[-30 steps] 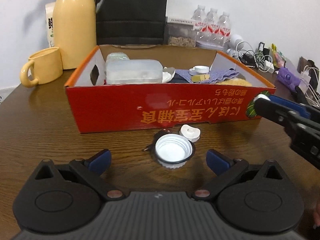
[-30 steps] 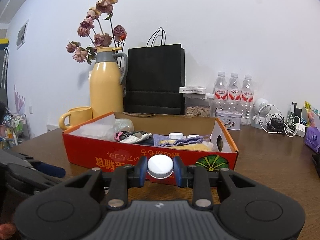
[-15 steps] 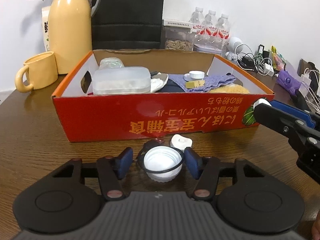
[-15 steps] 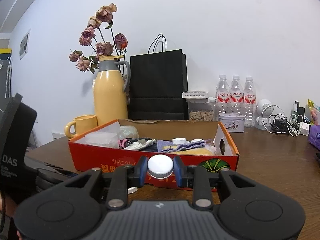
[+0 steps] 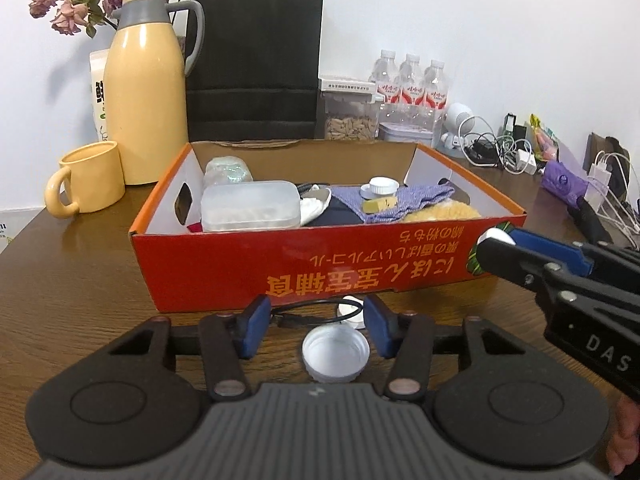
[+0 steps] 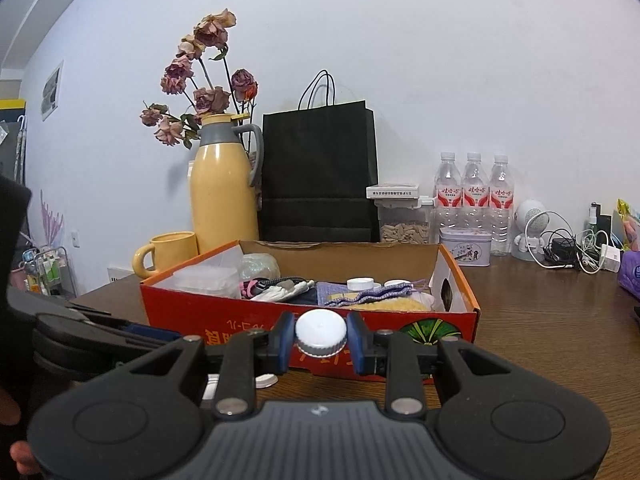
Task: Organize objects
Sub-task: 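Carry both white caps up over the box, then lower both caps into the box and open both tools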
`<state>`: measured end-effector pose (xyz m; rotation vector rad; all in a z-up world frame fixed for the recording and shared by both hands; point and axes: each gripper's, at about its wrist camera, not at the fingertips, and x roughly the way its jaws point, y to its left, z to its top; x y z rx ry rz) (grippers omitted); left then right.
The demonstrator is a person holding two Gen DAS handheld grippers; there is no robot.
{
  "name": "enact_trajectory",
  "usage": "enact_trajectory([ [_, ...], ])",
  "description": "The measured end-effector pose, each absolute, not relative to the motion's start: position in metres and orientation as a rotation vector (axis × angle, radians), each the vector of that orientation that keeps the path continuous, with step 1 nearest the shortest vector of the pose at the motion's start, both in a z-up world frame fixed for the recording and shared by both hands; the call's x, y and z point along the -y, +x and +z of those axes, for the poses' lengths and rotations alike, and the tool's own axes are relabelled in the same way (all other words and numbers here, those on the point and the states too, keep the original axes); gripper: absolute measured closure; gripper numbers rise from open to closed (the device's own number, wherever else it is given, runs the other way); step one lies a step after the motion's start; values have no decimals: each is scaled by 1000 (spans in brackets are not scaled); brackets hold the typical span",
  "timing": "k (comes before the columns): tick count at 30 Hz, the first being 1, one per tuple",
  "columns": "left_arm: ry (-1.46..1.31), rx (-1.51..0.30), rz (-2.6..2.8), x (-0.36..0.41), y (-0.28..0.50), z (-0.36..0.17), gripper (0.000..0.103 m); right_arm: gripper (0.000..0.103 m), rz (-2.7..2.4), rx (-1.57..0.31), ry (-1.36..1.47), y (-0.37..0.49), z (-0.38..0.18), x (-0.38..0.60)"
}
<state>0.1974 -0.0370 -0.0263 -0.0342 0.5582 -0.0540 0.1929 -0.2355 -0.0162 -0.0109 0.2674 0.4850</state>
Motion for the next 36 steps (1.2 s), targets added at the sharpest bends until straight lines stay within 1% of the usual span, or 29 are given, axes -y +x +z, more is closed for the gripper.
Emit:
enact_trajectory([
  [11,-58,-490,-63,31,185,-9,50,76,470,-262,-16,192,-16,235],
  [19,-69,-392,-89,33,186,18,50,76,466,-237,-18,196,-4,232],
  [27,-102,-337,-82,33,221,39,51,76,432,-213,-19,234,19,224],
  [36,-135,-330,-27,29,275,39,52,76,391,-219,-37,291,24,200],
])
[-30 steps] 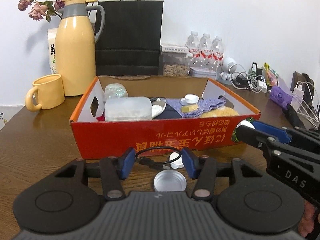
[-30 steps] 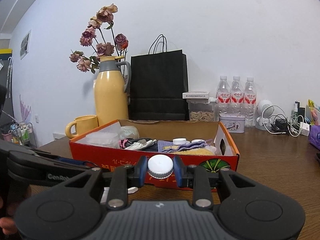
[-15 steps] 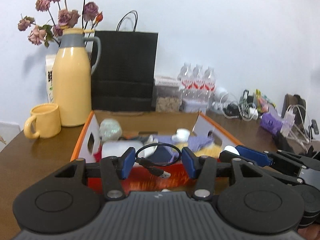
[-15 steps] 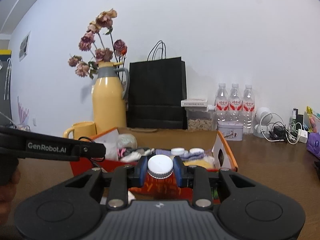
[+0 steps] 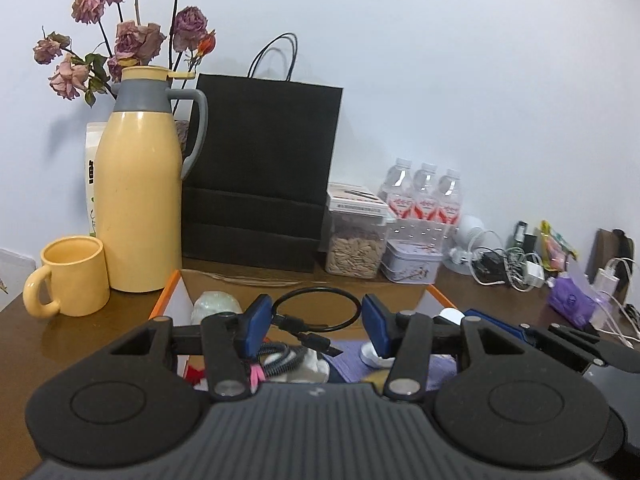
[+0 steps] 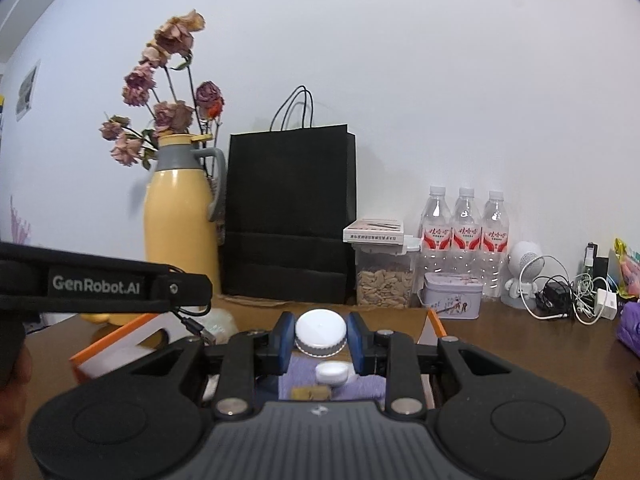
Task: Organize objects
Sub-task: 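Lower both caps into the box and open both tools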
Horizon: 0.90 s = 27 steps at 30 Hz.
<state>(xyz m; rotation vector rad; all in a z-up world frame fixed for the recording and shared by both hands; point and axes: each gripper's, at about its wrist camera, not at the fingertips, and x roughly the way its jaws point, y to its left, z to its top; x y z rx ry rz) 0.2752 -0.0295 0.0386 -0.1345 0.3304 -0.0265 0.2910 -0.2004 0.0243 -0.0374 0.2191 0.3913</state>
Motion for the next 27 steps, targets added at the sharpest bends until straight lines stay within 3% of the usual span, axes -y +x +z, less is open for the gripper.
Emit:
enact_trajectory([
  [13,-94,-385,-3,26,305,10,51,76,389,-306,-44,324,0,194],
  [14,-87,-379,5,27,303,10,46,76,385,-311,-44,324,0,194],
  [15,-78,-369,15,28,301,10,32,73,382,-316,-45,322,-1,195],
  [16,-70,-357,31,29,299,10,21,60,377,-323,-41,321,-2,196],
  [17,-62,-338,47,29,296,10,0,35,373,-327,-32,320,-2,197],
  [19,-53,-295,66,30,290,11,0,5,365,-314,-27,315,-3,199],
  [22,-63,-306,63,28,288,12,0,0,359,-298,-37,312,-1,198],
  [27,-65,-308,64,28,287,12,0,0,350,-310,-42,312,-2,197],
])
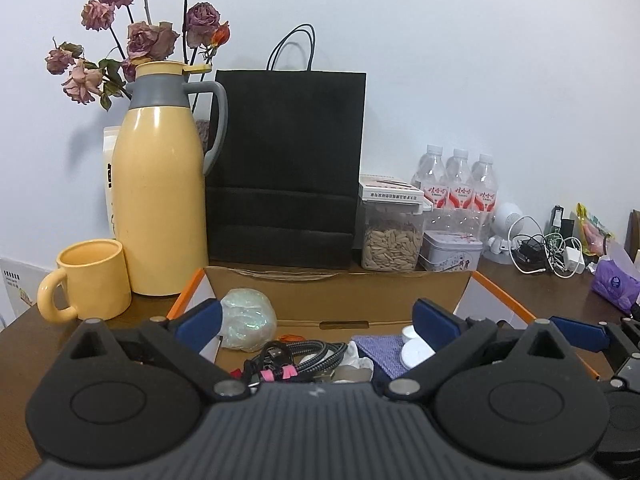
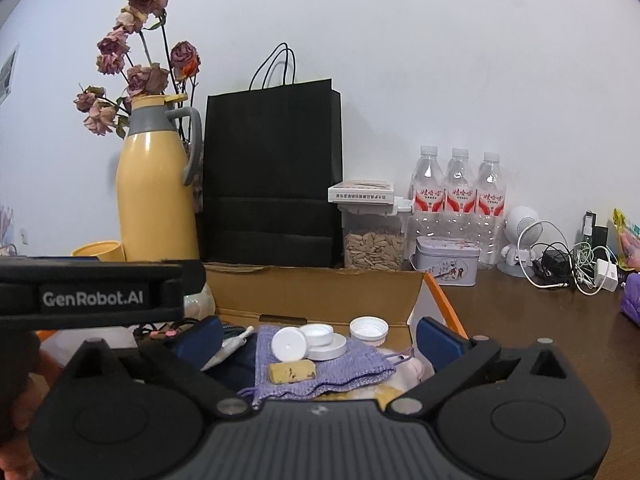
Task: Organize objects
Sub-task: 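Lower both caps into the box and open both tools, then withdraw both open tools back toward the table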
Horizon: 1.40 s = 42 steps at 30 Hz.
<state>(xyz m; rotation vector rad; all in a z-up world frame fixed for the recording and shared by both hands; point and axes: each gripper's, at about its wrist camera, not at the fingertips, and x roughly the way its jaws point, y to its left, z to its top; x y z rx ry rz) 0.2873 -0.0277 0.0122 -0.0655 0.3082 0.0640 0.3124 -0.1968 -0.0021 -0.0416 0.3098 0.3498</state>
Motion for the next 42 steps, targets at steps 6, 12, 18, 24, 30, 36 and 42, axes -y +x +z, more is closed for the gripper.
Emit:
enact_trajectory([
  [6,-73,-307,59,26,281,11,0,0,335,-303,-40,308,-2,199],
  [12,-88,-257,45,26,263,11,0,0,323,-277,-46,297,-2,202],
  [18,-78,-261,23,24,242,6,0,0,317,-268,-43,283,-3,211],
  [24,-63,-288,6,21,224,-3,0,0,314,-280,-55,266,-7,222],
  [30,-60,-321,11,16,213,-10,0,0,312,-307,-62,250,-13,231],
  [36,-59,-381,7,12,206,-20,0,0,311,-327,-67,237,-18,237],
  [42,-48,-428,2,12,197,-30,0,0,313,-340,-82,225,-21,239],
])
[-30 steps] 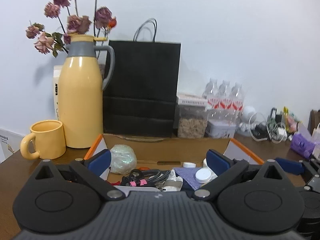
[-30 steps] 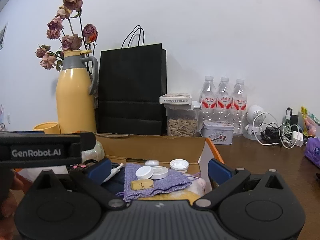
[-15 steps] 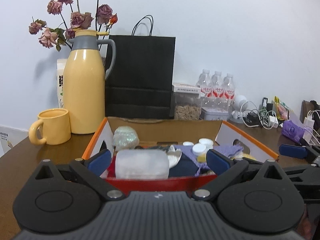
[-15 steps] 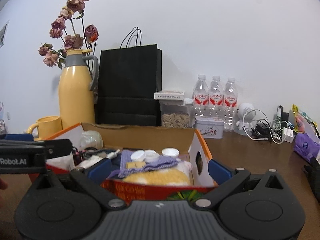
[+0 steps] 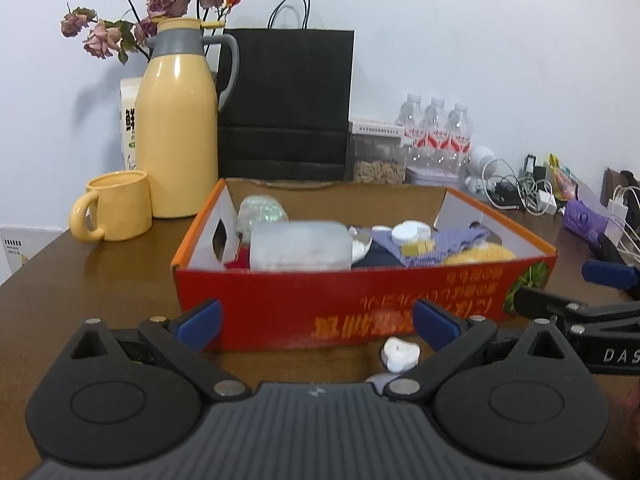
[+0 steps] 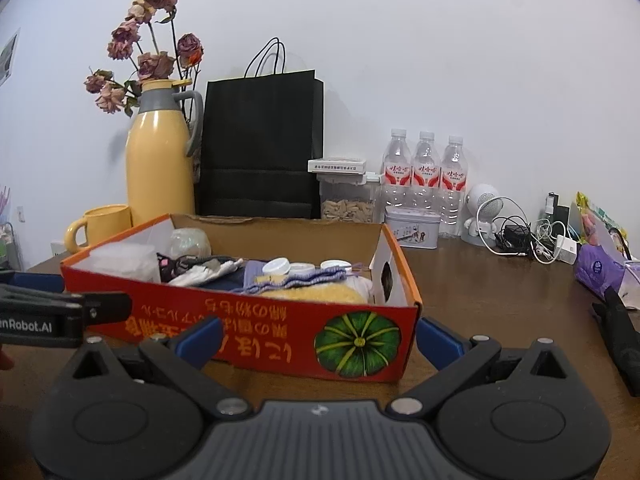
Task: Organize objects
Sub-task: 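Withdraw both open tools back toward the table, then grasp the large white cap on the table with the left tool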
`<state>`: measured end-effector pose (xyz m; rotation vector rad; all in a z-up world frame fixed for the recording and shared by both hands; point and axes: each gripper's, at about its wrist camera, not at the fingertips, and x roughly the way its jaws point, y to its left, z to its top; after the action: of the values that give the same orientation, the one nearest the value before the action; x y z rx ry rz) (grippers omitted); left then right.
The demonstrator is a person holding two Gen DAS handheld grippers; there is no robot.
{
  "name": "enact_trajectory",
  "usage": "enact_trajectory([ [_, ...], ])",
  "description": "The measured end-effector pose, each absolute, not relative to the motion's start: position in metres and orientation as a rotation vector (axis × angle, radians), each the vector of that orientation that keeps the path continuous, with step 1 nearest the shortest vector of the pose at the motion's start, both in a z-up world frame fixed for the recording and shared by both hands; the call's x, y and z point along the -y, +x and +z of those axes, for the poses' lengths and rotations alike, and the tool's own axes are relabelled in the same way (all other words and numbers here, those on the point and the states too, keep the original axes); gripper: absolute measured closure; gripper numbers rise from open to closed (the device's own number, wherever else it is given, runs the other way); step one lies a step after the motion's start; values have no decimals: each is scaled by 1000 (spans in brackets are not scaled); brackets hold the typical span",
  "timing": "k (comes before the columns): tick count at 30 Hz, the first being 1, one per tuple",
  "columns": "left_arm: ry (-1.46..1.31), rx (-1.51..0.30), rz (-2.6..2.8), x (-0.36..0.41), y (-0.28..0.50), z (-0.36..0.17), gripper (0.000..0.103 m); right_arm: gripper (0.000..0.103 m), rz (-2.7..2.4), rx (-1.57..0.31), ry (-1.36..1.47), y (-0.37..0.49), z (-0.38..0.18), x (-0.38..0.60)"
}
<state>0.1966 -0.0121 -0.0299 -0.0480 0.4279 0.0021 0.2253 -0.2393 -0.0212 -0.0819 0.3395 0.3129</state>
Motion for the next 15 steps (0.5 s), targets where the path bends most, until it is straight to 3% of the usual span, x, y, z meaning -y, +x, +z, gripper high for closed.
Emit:
enact_trajectory([
  [15,-10,-565,-10,25,191,-43,0,0,304,-348,-82,213,-23,245],
])
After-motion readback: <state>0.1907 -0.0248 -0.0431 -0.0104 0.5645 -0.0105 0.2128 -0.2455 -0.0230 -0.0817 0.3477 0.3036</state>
